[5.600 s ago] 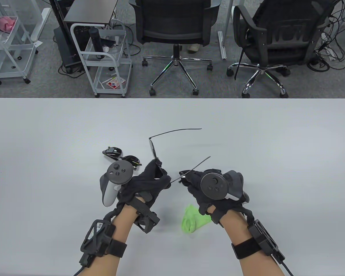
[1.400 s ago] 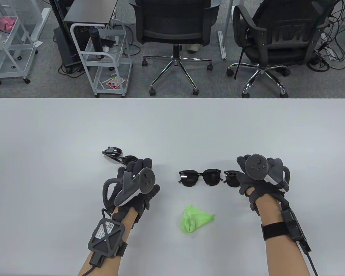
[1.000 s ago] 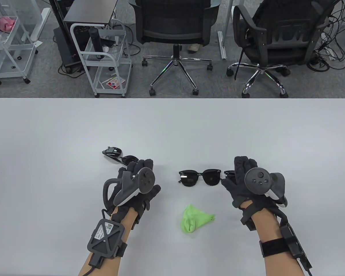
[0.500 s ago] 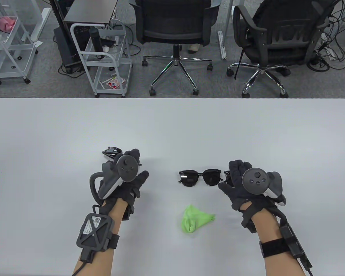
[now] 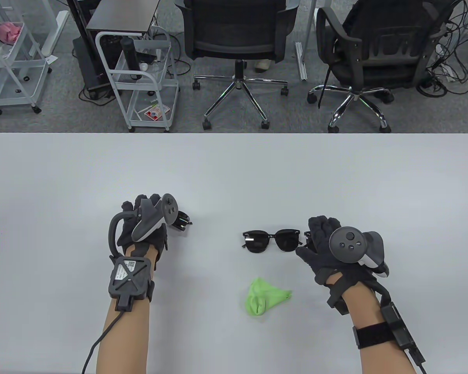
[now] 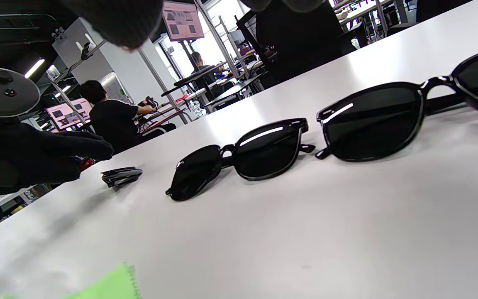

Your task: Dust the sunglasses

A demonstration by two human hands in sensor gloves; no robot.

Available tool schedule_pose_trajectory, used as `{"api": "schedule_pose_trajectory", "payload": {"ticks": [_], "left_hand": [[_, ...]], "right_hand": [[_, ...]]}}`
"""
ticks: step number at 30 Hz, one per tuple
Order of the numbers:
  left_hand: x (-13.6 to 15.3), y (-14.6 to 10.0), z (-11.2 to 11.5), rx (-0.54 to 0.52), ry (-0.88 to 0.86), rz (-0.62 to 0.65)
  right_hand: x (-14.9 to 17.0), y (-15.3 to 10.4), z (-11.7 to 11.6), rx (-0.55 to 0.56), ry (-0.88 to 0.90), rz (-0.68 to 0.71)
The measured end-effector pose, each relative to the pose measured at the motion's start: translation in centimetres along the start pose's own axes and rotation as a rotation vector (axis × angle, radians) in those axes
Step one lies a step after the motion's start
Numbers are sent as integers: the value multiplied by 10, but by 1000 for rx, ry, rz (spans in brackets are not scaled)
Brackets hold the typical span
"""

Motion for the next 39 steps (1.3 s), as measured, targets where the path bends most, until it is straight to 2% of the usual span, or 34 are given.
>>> {"api": "schedule_pose_trajectory", "payload": {"ticks": [5,11,17,21,24,27,32,34,39], "left_hand": [[-7,11,10,3,110,33],[-7,21,18,14,108,28],[-7,21,30,49,92,25],[-6,16,26,46,123,31],[-2,10,14,6,120,27],[6,1,-6,-9,-5,7],[10,-27,-45,-54,-322,9],[4,-41,-54,-48,-446,40],[-20,-73,-55,15,-725,83]], "right_hand": [[2,3,-2,-16,-9,-5],[1,3,-2,-21,-13,1],[-1,4,-2,-19,-20,16],[-4,4,-2,-19,-24,21],[-5,2,0,-7,-16,30],[-6,2,2,-1,-7,38],[-25,4,4,5,32,104],[-42,3,10,34,71,162],[-80,2,14,58,126,268]]}}
Point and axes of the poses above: the tracker on the back of each hand, its own x axis roughly to the little-finger side, its own y axis roughly from the wrist to the fingertips, z = x × y, the point moved 3 cm from there along y, roughly from the wrist to the fingertips, and after that the axes turned 8 degrees about -x, right-handed, at the moved point
